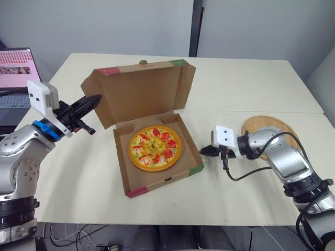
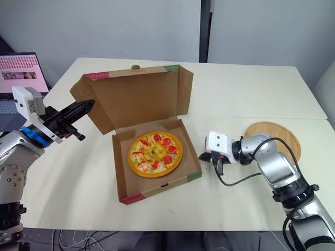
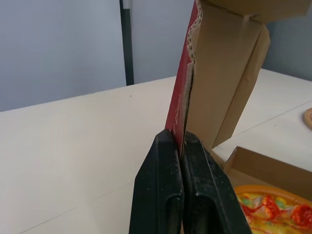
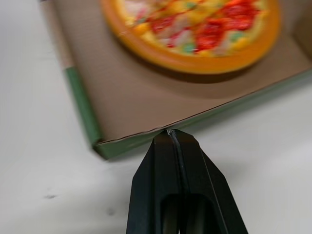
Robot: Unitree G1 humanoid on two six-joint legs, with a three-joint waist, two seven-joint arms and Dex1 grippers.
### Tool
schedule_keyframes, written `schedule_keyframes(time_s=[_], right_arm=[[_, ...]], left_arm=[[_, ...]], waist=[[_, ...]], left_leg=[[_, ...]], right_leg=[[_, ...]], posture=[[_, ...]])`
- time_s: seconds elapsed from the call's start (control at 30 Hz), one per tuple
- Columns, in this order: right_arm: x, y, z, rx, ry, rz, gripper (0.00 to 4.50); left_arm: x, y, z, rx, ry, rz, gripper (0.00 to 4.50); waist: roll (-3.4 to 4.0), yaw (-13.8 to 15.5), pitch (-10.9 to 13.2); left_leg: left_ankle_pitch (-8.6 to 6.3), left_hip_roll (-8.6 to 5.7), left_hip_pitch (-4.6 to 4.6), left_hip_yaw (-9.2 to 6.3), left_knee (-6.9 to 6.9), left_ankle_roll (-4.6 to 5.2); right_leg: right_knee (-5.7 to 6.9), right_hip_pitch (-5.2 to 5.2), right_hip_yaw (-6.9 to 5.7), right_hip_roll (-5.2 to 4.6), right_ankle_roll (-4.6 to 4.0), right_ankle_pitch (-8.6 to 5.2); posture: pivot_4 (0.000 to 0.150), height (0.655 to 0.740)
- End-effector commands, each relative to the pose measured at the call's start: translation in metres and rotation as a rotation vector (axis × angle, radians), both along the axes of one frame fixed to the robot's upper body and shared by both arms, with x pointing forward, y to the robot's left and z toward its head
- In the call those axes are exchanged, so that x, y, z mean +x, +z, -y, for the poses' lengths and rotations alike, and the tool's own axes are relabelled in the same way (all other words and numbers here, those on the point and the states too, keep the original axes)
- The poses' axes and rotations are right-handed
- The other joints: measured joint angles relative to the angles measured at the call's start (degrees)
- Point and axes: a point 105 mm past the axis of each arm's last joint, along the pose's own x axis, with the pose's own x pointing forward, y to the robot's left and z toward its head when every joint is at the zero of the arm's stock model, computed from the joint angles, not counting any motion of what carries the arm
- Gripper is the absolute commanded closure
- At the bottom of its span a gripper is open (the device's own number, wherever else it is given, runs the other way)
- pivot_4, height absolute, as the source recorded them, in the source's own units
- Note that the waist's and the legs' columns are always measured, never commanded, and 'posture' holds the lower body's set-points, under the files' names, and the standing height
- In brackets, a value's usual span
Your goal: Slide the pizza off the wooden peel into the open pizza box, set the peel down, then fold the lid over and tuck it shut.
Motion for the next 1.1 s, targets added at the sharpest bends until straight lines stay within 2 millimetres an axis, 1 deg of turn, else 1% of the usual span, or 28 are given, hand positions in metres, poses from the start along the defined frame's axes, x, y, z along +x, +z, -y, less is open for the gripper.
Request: schedule_keyframes(time_s=[0.03,0.1,0.13,0.27,0.37,0.43,0.5,0.67,0.77,0.8,0.97,1.03,1.1], right_arm=[[0.031,0.051,0.006,0.173,-0.125,0.133,3.58],[0.045,0.067,0.002,0.248,-0.168,0.16,2.86],[0.049,0.07,0.0,0.266,-0.175,0.165,2.51],[0.077,0.102,-0.018,0.462,-0.287,0.158,1.19],[0.086,0.108,-0.028,0.502,-0.301,0.119,0.22],[0.095,0.116,-0.034,0.538,-0.325,0.095,0.22],[0.098,0.124,-0.041,0.575,-0.321,0.077,0.22],[0.092,0.128,-0.059,0.603,-0.234,0.034,0.22],[0.09,0.129,-0.064,0.607,-0.212,0.039,0.8],[0.09,0.129,-0.065,0.605,-0.21,0.044,1.07],[0.089,0.129,-0.064,0.592,-0.215,0.082,2.83],[0.089,0.129,-0.062,0.59,-0.227,0.096,3.58],[0.09,0.129,-0.059,0.579,-0.245,0.124,4.23]], left_arm=[[-0.005,0.016,0.001,0.013,-0.016,0.064,4.5],[-0.006,0.015,0.003,0.005,-0.03,0.059,4.5],[-0.005,0.015,0.004,0.001,-0.03,0.06,4.5],[-0.006,0.015,0.003,0.0,-0.033,0.06,4.5],[-0.006,0.016,0.004,-0.001,-0.035,0.061,4.5],[-0.007,0.017,0.004,0.0,-0.041,0.062,4.5],[-0.008,0.018,0.004,0.0,-0.044,0.062,4.5],[-0.01,0.017,0.005,0.004,-0.055,0.057,4.5],[-0.01,0.018,0.006,0.003,-0.055,0.061,4.5],[-0.009,0.018,0.006,0.004,-0.055,0.06,4.5],[-0.008,0.015,0.011,0.038,-0.081,0.046,4.5],[-0.005,0.015,0.014,0.043,-0.09,0.048,4.5],[0.0,0.016,0.019,0.047,-0.107,0.049,4.5]], waist=[[0.0,-0.02,0.0],[0.0,-0.16,0.0],[0.0,-0.21,0.0],[-0.01,-0.44,-0.01],[-0.02,-0.5,-0.01],[-0.01,-0.45,-0.01],[-0.01,-0.55,-0.01],[-0.01,-0.65,-0.01],[0.02,-0.79,0.01],[0.02,-0.81,0.01],[0.02,-0.87,0.01],[0.02,-0.87,0.01],[0.01,-0.68,0.01]], left_leg=[[0.0,-0.01,0.0,0.01,0.0,0.0],[0.0,0.02,0.02,0.02,0.0,0.0],[0.0,0.02,0.01,-0.01,-0.03,0.0],[0.0,0.03,-0.03,-0.03,-0.03,0.0],[0.0,0.05,-0.06,-0.08,-0.03,0.0],[0.0,0.07,-0.09,-0.22,-0.04,0.0],[0.0,0.05,-0.11,-0.25,-0.05,0.01],[-0.01,0.02,-0.17,-0.36,-0.07,0.01],[-0.01,0.03,-0.2,-0.43,-0.1,0.01],[-0.01,0.03,-0.22,-0.45,-0.11,0.01],[0.0,0.02,-0.3,-0.54,-0.09,0.01],[0.0,0.01,-0.31,-0.55,-0.09,0.01],[0.0,0.0,-0.38,-0.62,-0.08,0.01]], right_leg=[[0.0,0.0,0.01,0.0,0.01,0.01],[0.0,0.0,0.01,0.0,0.02,0.02],[0.01,-0.02,-0.02,0.01,0.01,0.02],[0.01,-0.05,-0.04,-0.02,0.0,0.02],[0.06,-0.08,-0.09,-0.2,0.01,0.04],[0.08,-0.08,-0.2,-0.29,0.07,0.08],[0.07,-0.07,-0.22,-0.33,0.15,0.19],[0.05,-0.08,-0.37,-0.37,0.17,0.23],[0.06,-0.09,-0.42,-0.37,0.17,0.23],[0.06,-0.09,-0.44,-0.37,0.17,0.23],[0.05,-0.09,-0.51,-0.37,0.17,0.23],[0.05,-0.09,-0.53,-0.37,0.17,0.23],[0.05,-0.1,-0.59,-0.37,0.17,0.23]], posture=[[0.15,0.74],[0.15,0.74],[0.15,0.74],[0.15,0.74],[0.15,0.74],[0.15,0.74],[0.15,0.74],[0.15,0.74],[0.15,0.74],[0.15,0.74],[0.15,0.74],[0.15,0.74],[0.15,0.74]])
